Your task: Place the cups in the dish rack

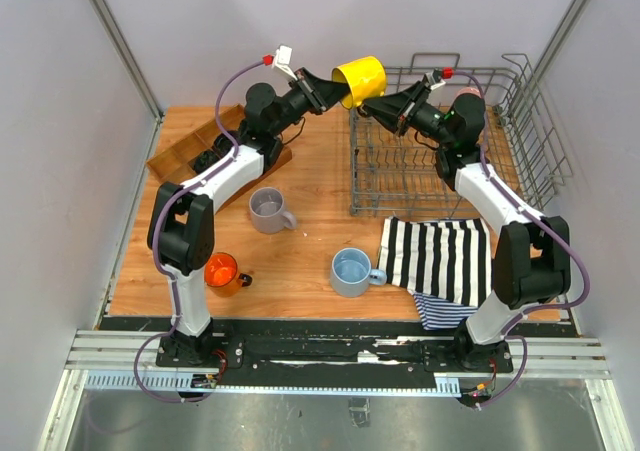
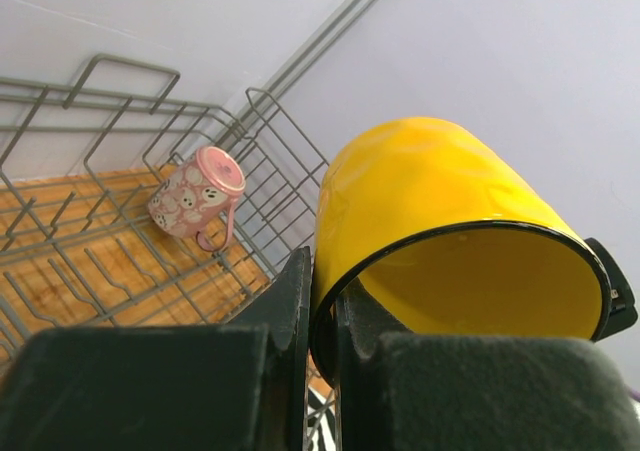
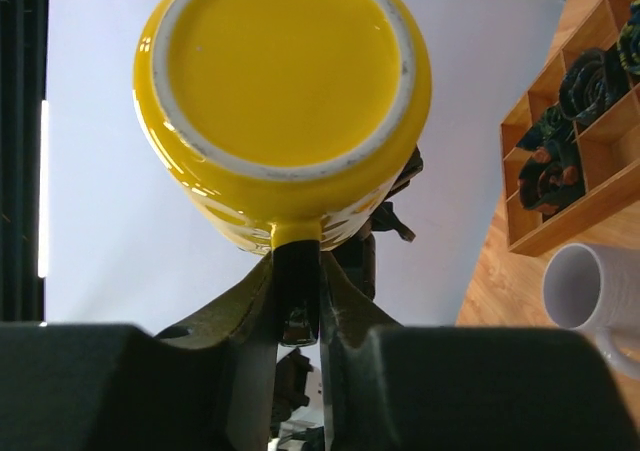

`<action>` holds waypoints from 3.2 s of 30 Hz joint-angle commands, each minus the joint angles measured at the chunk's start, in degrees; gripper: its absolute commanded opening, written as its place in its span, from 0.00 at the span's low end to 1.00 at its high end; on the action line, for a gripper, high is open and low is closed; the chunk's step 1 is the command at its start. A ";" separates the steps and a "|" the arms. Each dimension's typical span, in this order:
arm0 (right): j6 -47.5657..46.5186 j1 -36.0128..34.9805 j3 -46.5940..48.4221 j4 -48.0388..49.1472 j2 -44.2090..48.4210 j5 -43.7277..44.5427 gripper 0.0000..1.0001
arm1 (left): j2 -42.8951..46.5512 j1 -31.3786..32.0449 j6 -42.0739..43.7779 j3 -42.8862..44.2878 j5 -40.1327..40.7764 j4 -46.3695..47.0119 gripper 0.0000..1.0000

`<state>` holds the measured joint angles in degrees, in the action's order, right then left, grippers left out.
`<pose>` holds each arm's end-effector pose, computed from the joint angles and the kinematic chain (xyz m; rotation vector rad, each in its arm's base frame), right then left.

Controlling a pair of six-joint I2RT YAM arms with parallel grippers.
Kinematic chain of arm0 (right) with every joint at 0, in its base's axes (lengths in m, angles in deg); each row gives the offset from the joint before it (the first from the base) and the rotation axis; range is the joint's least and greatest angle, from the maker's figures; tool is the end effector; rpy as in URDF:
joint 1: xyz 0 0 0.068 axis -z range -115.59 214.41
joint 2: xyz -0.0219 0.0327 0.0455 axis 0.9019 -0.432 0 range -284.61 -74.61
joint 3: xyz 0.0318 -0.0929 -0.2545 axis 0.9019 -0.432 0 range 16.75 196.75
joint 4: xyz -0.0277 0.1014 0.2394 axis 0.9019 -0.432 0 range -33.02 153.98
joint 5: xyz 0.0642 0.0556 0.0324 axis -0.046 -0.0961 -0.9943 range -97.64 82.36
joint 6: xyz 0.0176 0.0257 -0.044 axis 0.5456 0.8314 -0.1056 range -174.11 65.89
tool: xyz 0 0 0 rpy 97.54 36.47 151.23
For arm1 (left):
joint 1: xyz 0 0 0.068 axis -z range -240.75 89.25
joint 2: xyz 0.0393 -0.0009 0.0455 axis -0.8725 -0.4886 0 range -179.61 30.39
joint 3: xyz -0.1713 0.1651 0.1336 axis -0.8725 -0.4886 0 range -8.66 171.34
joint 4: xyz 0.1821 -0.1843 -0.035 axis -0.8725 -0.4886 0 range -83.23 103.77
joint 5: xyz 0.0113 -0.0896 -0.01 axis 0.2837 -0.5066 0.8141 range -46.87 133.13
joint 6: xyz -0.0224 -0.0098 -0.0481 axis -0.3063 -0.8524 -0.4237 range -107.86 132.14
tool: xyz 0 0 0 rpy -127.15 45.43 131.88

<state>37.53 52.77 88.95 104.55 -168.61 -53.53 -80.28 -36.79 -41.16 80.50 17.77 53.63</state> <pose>0.3688 0.1020 0.3734 0.2722 1.6421 1.9453 0.4177 -0.2023 0.3598 0.0657 1.4218 -1.4139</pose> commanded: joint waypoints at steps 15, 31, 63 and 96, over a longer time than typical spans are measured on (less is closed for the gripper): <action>-23.69 -0.36 9.46 -26.05 4.66 2.48 0.01 | 0.02 0.03 1.87 3.99 -0.21 1.88 0.31; -28.51 0.82 13.06 -27.64 4.97 5.85 0.01 | -0.70 0.06 3.07 3.68 -1.64 -2.14 0.86; -59.07 8.74 33.99 -54.15 -8.77 24.12 0.01 | 13.38 -9.61 11.80 -12.24 -0.19 -19.78 1.00; -78.61 9.03 59.26 -59.19 -31.39 50.91 0.01 | 9.47 -13.72 13.78 -11.38 -1.44 -21.39 1.00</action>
<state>-38.17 60.92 143.38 41.78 -199.79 -5.94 -69.97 -49.81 -28.79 67.19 16.87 32.42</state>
